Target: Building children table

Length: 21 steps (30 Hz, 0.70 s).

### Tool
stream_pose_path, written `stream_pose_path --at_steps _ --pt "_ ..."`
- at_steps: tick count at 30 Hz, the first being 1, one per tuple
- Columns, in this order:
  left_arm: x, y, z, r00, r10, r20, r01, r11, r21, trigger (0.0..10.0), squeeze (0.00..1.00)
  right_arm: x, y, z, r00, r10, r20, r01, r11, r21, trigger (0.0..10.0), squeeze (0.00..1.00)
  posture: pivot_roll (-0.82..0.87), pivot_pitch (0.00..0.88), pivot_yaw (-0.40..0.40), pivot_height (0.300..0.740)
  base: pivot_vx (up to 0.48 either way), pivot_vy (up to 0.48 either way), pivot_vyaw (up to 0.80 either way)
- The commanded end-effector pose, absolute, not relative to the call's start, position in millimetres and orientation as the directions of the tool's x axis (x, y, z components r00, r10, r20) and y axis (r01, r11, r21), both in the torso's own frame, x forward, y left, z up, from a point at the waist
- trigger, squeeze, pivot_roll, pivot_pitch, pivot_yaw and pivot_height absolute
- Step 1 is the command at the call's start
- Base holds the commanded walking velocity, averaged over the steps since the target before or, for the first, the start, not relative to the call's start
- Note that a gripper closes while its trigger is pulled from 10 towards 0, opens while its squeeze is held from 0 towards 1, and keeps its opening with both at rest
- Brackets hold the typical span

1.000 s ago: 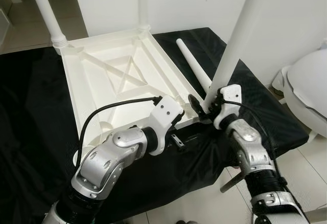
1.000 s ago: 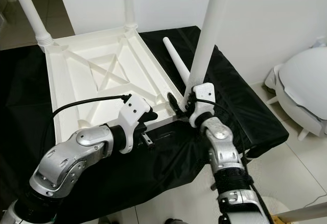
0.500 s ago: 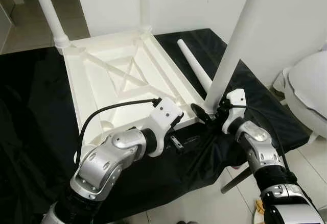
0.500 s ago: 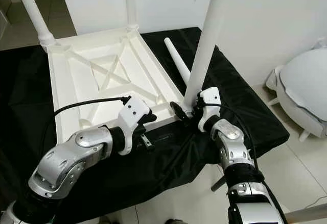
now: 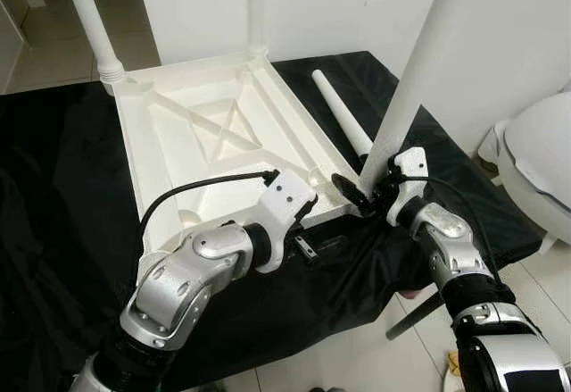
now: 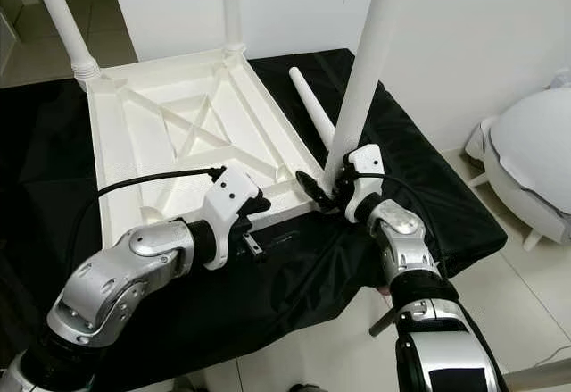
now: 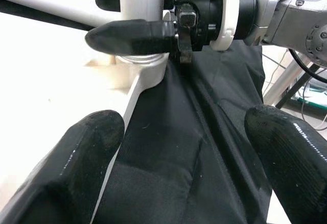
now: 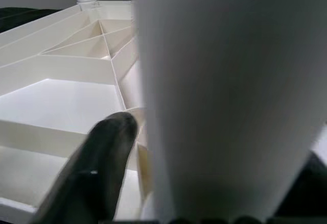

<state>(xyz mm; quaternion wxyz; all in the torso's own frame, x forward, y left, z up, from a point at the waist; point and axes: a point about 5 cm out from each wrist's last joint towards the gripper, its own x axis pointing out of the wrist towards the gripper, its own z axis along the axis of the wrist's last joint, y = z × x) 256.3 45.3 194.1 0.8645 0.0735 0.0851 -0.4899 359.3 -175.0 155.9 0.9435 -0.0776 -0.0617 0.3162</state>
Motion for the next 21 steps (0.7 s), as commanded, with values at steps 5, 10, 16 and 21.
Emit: stream_pose_path --at_steps 5,10,16,21 --pt "259 47 197 0.523 -0.824 -0.218 0.85 0.524 0.06 10.0 0.0 357 -178 151 0.767 0.641 0.042 -0.623 0.759 -0.189 0.0 0.0 0.0 0.07 -0.005 0.74 0.0 0.0 0.0" --pt "260 47 197 0.523 -0.825 -0.217 0.85 0.523 0.059 10.0 0.0 354 -181 147 0.77 0.637 0.037 -0.62 0.761 -0.193 0.0 0.0 -0.01 0.072 -0.005 0.74 0.0 0.0 0.0" --pt "259 46 197 0.52 -0.826 -0.217 0.852 0.52 0.058 10.0 0.0 356 -178 141 0.831 0.556 0.024 -0.545 0.823 -0.162 10.0 0.0 -0.01 0.075 -0.003 0.74 0.0 0.0 0.0" --pt "260 46 197 0.518 -0.827 -0.218 0.853 0.519 0.057 10.0 0.0 358 -171 139 0.883 0.468 0.037 -0.462 0.88 -0.113 10.0 0.0 -0.01 0.075 -0.001 0.74 0.0 0.0 0.0"
